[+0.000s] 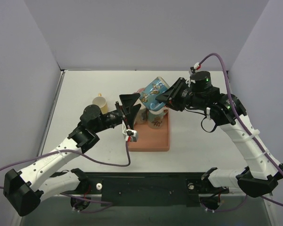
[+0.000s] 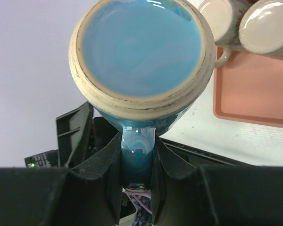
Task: Turn the mug right side up
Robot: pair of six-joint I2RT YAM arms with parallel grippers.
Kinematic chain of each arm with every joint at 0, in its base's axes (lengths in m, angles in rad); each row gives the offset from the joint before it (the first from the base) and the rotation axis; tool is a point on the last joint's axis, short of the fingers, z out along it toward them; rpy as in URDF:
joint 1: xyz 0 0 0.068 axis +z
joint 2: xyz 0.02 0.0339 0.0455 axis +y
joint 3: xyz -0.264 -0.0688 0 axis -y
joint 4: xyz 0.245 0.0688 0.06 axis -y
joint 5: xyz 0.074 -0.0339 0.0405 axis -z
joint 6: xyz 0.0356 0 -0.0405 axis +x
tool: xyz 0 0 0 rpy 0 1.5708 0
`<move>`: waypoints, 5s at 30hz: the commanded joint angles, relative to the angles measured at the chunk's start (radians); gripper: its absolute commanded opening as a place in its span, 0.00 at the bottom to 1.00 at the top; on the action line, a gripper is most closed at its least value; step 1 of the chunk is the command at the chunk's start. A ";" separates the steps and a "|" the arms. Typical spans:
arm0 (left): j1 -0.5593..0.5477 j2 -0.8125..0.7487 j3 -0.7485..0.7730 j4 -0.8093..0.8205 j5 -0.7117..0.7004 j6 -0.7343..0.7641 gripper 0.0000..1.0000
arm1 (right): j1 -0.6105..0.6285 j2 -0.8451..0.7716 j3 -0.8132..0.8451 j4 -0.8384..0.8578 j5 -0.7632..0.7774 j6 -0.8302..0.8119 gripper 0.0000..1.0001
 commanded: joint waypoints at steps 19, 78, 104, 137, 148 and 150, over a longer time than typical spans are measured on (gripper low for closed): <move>-0.050 0.134 0.116 0.230 -0.165 -0.097 0.00 | -0.040 -0.010 -0.054 0.225 -0.065 0.050 0.21; 0.924 0.707 0.722 -1.374 -0.412 -0.747 0.00 | -0.219 -0.115 -0.089 -0.039 0.164 -0.483 0.93; 0.953 1.011 1.241 -1.461 -0.339 -0.927 0.65 | -0.320 0.085 -0.351 0.066 -0.347 -1.477 0.88; 0.828 0.494 0.977 -1.239 -0.162 -0.927 0.72 | -0.317 0.566 -0.243 0.095 -0.574 -2.178 0.65; 0.819 0.505 0.963 -1.231 -0.145 -0.918 0.72 | -0.281 0.483 -0.331 0.080 -0.577 -2.158 0.54; 0.816 0.506 0.960 -1.232 -0.147 -0.916 0.72 | -0.287 0.463 -0.326 0.051 -0.579 -2.169 0.54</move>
